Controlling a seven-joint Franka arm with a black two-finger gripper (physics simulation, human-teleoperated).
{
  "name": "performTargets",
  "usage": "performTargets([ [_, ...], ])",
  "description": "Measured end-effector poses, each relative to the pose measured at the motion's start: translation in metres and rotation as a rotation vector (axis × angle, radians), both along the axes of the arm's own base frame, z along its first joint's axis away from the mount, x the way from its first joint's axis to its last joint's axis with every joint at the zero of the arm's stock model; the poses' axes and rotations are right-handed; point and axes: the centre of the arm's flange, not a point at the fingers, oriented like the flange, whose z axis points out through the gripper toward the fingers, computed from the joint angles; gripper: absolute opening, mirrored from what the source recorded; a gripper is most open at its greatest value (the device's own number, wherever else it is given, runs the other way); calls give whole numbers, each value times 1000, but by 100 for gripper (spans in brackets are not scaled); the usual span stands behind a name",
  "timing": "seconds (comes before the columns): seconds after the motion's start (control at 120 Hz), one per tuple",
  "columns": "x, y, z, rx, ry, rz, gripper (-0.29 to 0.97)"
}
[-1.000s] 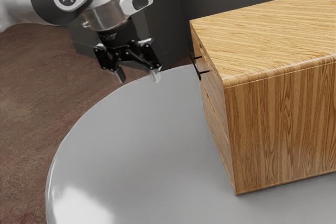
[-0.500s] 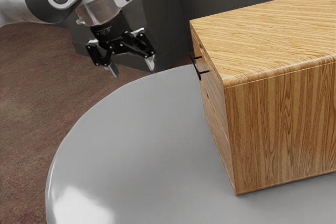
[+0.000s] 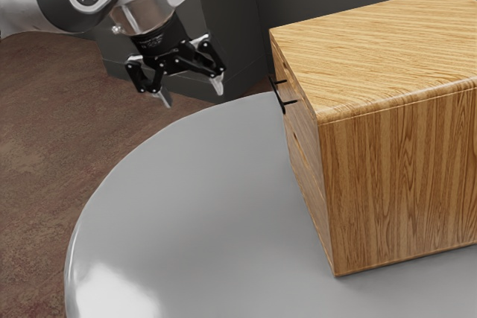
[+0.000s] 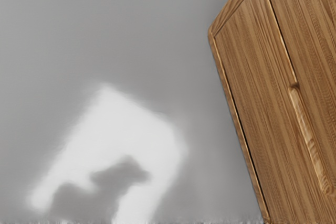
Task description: Pull the drawer handle with one arm to open the drawer
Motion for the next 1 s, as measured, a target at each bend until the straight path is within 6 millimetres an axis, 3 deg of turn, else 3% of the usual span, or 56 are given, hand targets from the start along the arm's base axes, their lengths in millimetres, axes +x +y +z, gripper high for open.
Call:
performTargets([
  [0.258,0,-16,1,-7,-4,-11,68],
  [0.425,12,-13,-8,-40,-17,9,68],
  [0.667,16,-5,-2,-102,-79,37,68],
  [1.0,27,-29,-14,-182,-142,20,68],
])
